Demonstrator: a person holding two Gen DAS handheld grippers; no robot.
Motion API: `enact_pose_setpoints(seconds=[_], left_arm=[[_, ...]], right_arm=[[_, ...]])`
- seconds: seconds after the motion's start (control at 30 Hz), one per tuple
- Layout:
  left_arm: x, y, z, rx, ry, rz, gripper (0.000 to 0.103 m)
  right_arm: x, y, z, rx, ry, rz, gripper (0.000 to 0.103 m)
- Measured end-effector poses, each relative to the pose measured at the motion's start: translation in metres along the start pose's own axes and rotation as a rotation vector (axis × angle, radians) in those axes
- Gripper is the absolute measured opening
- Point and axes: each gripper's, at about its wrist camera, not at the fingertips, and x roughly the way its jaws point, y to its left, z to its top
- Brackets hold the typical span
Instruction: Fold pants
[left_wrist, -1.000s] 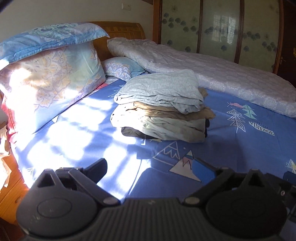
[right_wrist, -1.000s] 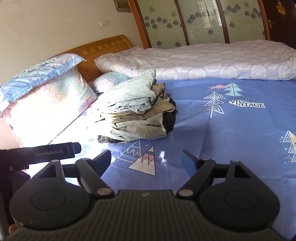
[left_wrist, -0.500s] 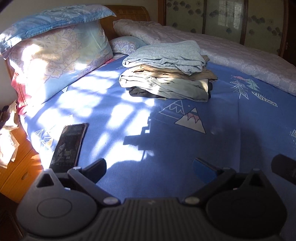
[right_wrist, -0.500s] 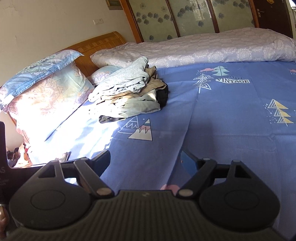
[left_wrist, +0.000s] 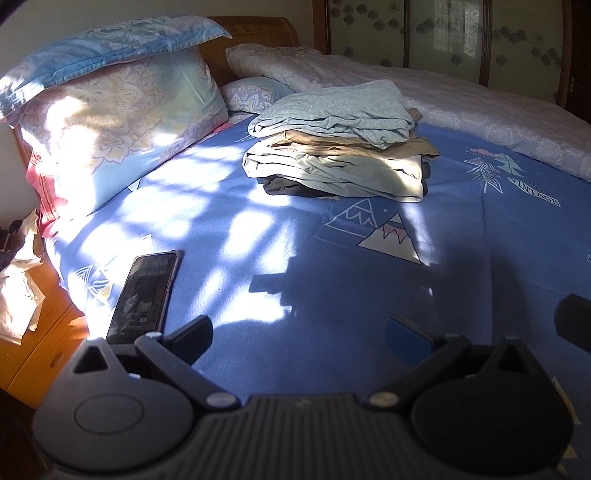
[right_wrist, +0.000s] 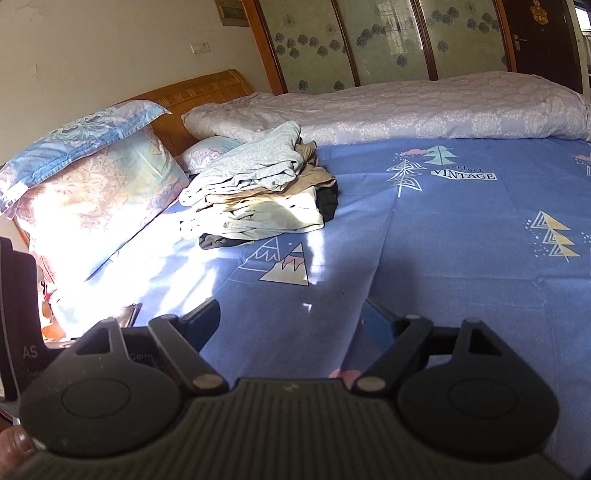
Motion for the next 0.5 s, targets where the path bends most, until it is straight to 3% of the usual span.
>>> enact_pose_setpoints(seconds=[0.17, 0.5], left_arm=[[0.0005, -0.0055, -0.0015, 0.045, -0.028, 0.041, 0.103], [0.0038, -0.0066, -0.0022, 0.063, -0.025, 0.038, 0.103]], right_arm=[[0.0022, -0.0019, -0.0041, 0.002, 0.011, -0.005, 0.086], [0.0027, -0.0035, -0.0051, 0.016, 0.013, -0.009, 0.086]])
